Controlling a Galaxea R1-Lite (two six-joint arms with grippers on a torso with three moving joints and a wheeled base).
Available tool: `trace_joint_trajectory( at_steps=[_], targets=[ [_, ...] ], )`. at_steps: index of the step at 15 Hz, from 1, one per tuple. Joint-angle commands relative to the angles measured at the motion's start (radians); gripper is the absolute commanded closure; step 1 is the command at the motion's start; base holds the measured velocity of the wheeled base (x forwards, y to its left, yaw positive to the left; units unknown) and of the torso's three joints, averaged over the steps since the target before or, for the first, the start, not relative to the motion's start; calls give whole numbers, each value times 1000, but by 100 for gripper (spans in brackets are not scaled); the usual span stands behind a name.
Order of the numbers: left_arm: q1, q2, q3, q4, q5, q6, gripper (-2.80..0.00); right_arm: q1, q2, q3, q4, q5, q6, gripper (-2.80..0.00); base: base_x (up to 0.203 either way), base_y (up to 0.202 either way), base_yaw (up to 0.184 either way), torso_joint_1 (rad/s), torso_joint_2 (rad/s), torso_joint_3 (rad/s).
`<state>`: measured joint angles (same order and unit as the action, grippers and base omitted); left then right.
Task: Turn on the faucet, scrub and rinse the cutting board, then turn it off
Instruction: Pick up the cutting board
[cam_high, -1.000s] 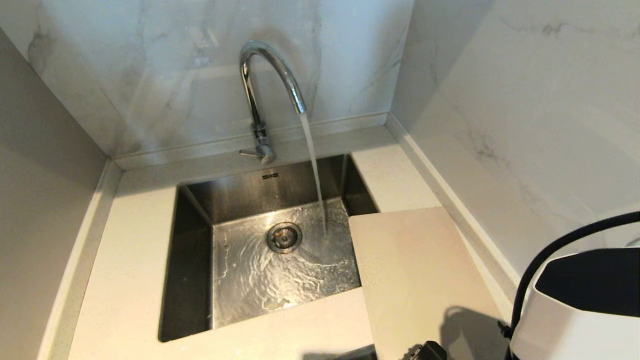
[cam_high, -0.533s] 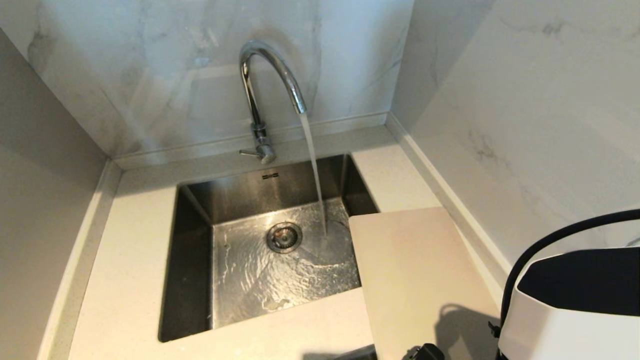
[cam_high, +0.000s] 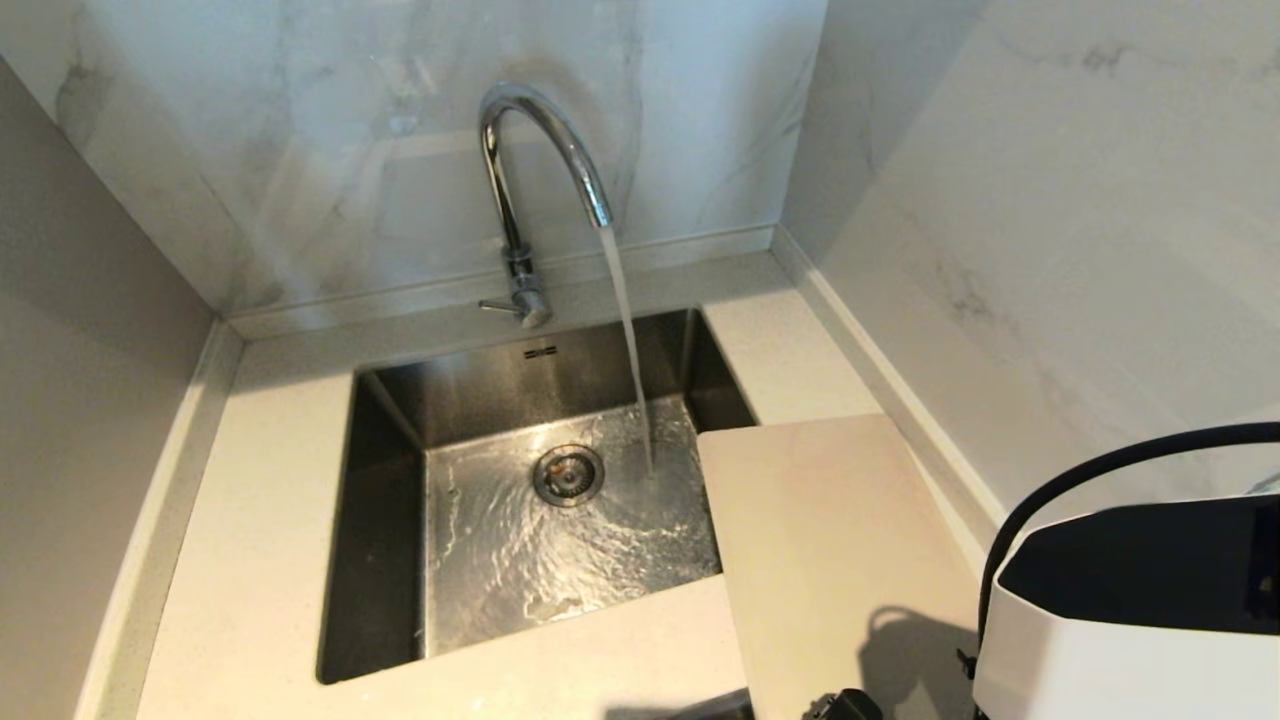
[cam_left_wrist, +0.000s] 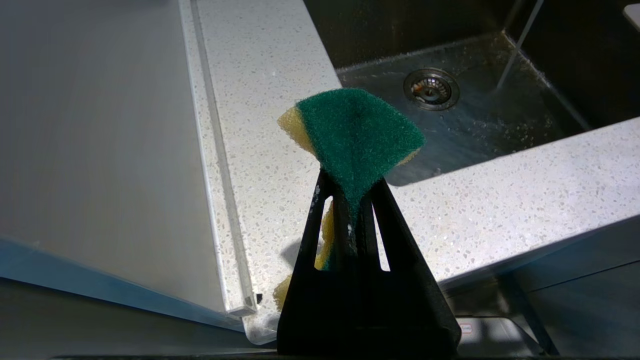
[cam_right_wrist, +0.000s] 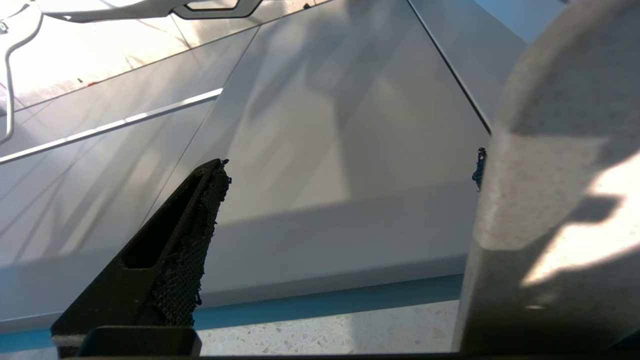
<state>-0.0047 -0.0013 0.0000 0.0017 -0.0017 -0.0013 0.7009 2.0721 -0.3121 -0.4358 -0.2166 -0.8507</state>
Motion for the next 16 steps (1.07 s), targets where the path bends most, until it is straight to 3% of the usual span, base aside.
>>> trace_joint_trajectory(
  at_steps=[1,12,13,16],
  targets=[
    [0,0,0,-2,0,0,0,0,27,5,-33,2,-5,-280,0,0,0,0,0,0],
    [0,0,0,-1,1,0,0,0,54,31,-103,-15,-11,-280,0,0,0,0,0,0],
    [0,0,0,0,0,0,0,0,54,33,-103,-15,-13,0,0,0,0,0,0,0],
    [0,0,0,0,0,0,0,0,53,33,-103,-17,-13,0,0,0,0,0,0,0]
  ],
)
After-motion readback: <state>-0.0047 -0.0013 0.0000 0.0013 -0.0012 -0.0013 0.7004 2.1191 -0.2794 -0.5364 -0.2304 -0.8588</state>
